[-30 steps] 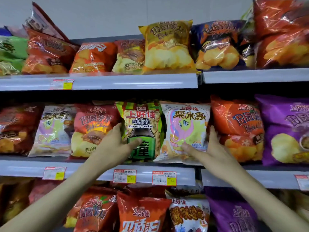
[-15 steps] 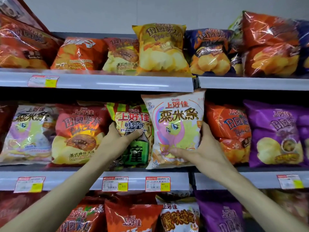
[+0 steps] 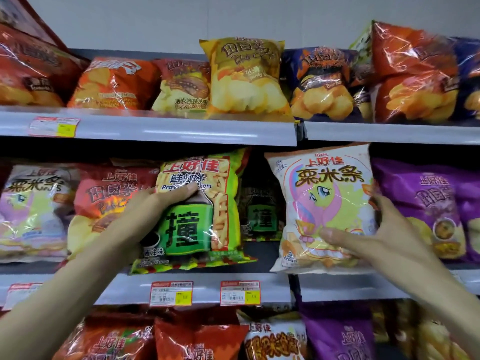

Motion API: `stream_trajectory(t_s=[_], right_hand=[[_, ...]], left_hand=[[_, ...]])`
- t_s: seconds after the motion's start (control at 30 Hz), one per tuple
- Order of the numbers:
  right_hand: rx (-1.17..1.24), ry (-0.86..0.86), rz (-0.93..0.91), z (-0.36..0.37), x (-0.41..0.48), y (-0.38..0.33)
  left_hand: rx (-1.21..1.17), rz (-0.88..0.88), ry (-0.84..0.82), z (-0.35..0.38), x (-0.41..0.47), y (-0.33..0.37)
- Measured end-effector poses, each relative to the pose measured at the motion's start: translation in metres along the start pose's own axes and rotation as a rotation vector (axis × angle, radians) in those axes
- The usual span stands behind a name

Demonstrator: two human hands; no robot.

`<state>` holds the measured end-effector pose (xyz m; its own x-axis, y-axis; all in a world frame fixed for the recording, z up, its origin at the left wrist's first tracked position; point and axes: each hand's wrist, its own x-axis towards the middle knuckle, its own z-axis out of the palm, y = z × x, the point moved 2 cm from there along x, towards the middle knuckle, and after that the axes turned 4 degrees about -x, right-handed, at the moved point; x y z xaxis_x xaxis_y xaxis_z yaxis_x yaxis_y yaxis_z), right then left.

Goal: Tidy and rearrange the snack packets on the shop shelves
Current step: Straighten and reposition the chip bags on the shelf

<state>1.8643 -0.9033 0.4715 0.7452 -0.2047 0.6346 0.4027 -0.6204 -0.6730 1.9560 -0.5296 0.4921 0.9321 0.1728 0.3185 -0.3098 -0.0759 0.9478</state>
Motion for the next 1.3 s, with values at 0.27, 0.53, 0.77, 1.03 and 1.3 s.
stream_trajectory(t_s=[0.27,0.53,0.77,1.03,1.3], right_hand=[[0.181,-0.115,-0.039,0.09,0.01,-0.021],[0.178,-0.197,-0.026,0.175,0.026,-0.04],[0.154,-0.368,-0.069,0.187,0.027,-0.043],[0.311,-0.196,-0.037,0.112,-0.001,-0.022],[0.186,-0.311,-0.037,0.048,-0.057,-0.019]], left_hand=[[0.105,-0.011,0.192,-0.104,-0.001,-0.062],[-0.035,0.092,0.148,-0.111,-0.103,-0.011],[-0.026,0.129,0.124,-0.09,-0.108,-0.009],[-0.056,0.233,-0.121,0.002,-0.107,0.008],[-0.031,0.365,-0.217,0.121,-0.084,0.003]])
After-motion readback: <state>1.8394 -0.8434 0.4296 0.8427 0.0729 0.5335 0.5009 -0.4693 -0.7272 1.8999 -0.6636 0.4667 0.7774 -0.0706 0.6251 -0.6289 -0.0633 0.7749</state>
